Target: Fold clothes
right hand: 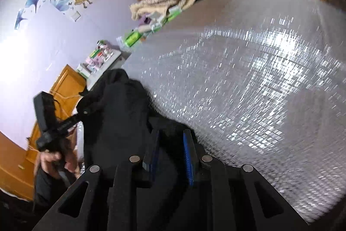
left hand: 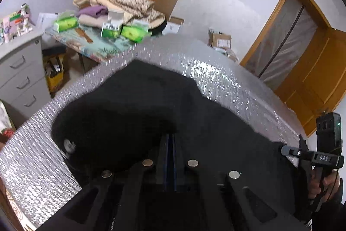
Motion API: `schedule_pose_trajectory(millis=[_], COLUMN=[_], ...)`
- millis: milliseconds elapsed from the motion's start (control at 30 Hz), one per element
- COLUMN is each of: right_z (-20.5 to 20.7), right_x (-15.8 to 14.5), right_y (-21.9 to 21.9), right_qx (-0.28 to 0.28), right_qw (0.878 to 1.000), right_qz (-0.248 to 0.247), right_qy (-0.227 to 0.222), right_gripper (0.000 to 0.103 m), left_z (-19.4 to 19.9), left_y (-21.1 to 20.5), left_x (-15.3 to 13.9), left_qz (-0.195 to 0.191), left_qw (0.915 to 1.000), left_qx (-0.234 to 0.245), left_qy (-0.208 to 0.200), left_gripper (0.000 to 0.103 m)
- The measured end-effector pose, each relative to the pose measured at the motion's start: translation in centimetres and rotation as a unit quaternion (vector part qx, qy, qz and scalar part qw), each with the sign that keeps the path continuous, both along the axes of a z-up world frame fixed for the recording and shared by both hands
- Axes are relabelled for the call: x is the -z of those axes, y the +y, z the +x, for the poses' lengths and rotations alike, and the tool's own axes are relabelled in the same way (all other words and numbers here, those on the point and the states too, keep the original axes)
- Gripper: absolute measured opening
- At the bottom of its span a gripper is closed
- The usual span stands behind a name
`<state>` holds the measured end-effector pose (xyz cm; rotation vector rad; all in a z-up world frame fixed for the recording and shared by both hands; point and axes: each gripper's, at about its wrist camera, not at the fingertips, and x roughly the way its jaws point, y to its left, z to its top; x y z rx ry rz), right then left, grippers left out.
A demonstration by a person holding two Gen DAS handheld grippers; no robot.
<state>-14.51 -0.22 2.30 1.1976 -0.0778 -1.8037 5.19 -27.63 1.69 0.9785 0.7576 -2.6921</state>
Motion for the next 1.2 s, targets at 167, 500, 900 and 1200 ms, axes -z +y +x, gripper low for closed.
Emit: schedule_pose_trajectory(millis=[167, 500, 900, 1200], right_z=[-1.0, -1.9, 1.2, -2.4], right_x=[0.5, 1.1, -2.6, 2.2], right_y=[1.7, 3.0, 1.5, 1.5], right_qx=[0.038, 0.072, 0.038, 0.084], right_qw=[0.999, 0.996, 0.997, 0.993], right_qz=[-0.027, -0.037, -0.062, -0.051], right_qy=[-0.017, -0.043, 0.025, -0.070], right_gripper=[0.008, 0.011, 0.012, 0.000], left_z=[0.1, 0.1, -5.7, -6.2], left_y=[-0.3, 0.8, -0.7, -6.0], left_x=[0.4, -0.5, -4.0, 0.5], left_qz=[0.010, -0.019, -0.083, 0.036], left_qw=[0.9999, 0.9997, 0.9965, 0.9985], left_qx=[-0.002, 0.009, 0.001, -0.030], left_qy=[0.007, -0.010, -0.012, -0.028], left_gripper=[0.001, 0.001, 0.002, 0.001])
